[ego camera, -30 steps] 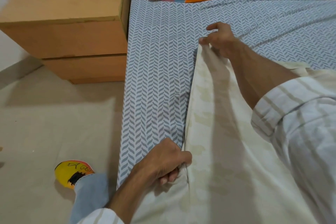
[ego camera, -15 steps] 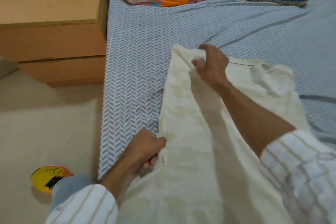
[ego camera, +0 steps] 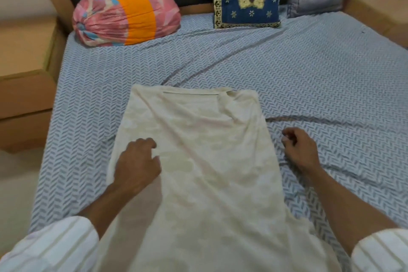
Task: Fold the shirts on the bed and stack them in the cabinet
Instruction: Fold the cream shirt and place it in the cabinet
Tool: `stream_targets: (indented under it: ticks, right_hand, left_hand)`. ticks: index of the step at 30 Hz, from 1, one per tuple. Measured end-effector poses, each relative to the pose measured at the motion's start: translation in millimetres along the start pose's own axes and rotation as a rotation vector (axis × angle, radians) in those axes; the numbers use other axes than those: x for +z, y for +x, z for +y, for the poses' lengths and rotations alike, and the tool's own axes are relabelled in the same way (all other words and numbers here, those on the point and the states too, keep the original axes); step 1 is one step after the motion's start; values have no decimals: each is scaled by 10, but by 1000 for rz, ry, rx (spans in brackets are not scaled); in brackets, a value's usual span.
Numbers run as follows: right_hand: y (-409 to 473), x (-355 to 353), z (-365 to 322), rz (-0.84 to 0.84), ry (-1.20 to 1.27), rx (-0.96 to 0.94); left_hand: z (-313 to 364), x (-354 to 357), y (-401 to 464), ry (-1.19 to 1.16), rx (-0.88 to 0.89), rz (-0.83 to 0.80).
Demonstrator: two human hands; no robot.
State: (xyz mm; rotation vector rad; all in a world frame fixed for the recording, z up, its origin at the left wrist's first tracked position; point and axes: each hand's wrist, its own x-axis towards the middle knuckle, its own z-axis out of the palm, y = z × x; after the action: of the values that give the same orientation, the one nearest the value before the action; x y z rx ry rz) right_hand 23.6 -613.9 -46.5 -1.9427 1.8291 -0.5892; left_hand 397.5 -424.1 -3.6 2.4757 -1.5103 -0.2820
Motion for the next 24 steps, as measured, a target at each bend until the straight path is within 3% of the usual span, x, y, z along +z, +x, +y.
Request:
stream_targets:
  ticks: [6, 10, 16, 19, 24]
  right_hand:
    - [117, 187, 261, 114, 80, -120]
    - [123, 291, 337, 169, 88, -169]
    - [106, 340, 330, 176, 100, -184]
    - [115, 335, 341, 185, 120, -206]
    - [96, 326, 348, 170, 172, -213]
  left_hand:
    - [1446, 562, 1215, -231, 198, -67]
    - [2165, 625, 1833, -182, 142, -147]
    - [2806, 597, 2135, -97, 165, -318]
    - [3025, 552, 2233, -140, 96, -437]
    - [3137, 598, 2303, -182, 46, -476]
